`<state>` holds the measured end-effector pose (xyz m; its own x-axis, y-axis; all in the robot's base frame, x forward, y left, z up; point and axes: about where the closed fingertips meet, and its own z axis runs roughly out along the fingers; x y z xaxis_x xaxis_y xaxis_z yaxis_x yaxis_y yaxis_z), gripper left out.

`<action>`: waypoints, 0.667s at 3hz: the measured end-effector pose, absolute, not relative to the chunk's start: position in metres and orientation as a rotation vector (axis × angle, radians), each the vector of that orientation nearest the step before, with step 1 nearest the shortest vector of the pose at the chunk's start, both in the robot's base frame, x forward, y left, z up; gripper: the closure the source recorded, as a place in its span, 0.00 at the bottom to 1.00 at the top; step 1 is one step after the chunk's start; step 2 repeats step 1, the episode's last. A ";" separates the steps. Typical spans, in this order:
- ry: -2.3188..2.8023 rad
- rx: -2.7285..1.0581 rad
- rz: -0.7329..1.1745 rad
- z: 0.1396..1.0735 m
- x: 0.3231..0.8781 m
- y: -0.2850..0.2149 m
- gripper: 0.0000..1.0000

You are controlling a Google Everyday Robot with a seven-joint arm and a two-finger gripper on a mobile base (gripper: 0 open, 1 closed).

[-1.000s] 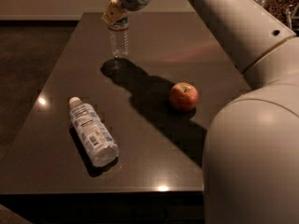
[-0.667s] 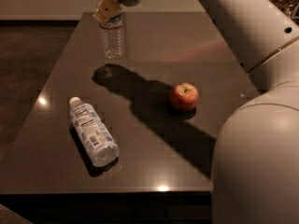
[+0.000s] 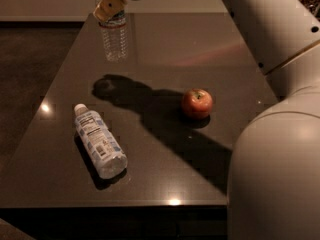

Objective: Pick water bottle

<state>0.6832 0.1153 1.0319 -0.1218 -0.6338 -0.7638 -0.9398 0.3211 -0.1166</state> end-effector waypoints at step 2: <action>1.841 -1.403 0.523 1.032 0.682 0.116 1.00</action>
Offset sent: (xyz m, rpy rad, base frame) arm 0.0000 0.0000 0.0000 0.0000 0.0000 0.0000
